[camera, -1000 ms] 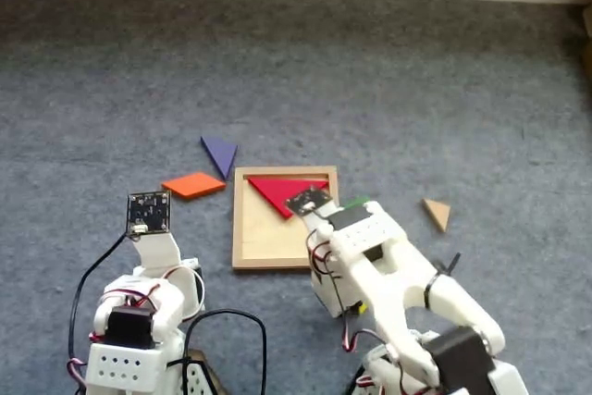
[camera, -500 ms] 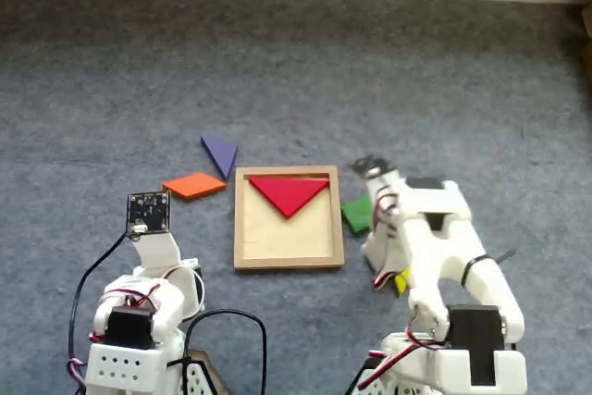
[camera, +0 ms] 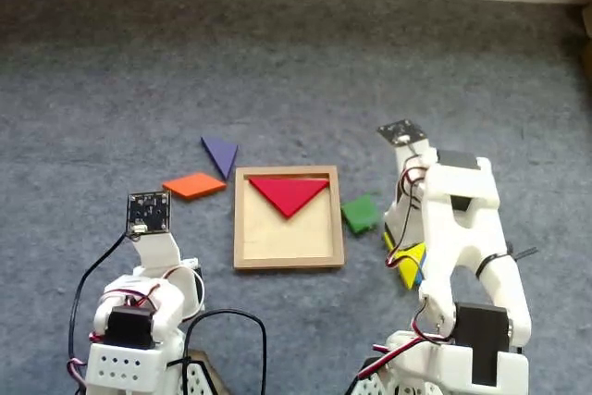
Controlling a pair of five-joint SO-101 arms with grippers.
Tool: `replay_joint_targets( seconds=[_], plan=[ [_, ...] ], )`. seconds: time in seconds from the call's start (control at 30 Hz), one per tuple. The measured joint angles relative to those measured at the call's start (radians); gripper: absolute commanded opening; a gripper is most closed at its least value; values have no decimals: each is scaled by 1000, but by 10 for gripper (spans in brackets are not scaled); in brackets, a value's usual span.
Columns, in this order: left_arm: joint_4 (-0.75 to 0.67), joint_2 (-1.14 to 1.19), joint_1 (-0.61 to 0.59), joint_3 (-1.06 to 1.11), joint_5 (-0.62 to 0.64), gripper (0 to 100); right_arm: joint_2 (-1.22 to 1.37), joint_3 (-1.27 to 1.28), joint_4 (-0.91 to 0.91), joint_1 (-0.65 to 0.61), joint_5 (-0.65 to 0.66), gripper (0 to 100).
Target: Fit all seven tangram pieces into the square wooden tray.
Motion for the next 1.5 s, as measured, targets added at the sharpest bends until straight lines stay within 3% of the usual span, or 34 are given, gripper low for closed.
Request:
replay_joint_targets(
  seconds=[0.33, 0.9, 1.1, 1.33, 1.5],
  plan=[
    [0, 0, 0, 0, 0, 6, -130, -35, 2, 0, -267, 9],
    [0, 0, 0, 0, 0, 6, -153, 100, -230, -48, -305, 13],
    [0, 0, 0, 0, 0, 6, -153, 100, -230, -48, -523, 13],
    [0, 0, 0, 0, 0, 6, -153, 100, -219, -89, -571, 15],
    [0, 0, 0, 0, 0, 6, -153, 100, -167, -155, -703, 146]
  ],
)
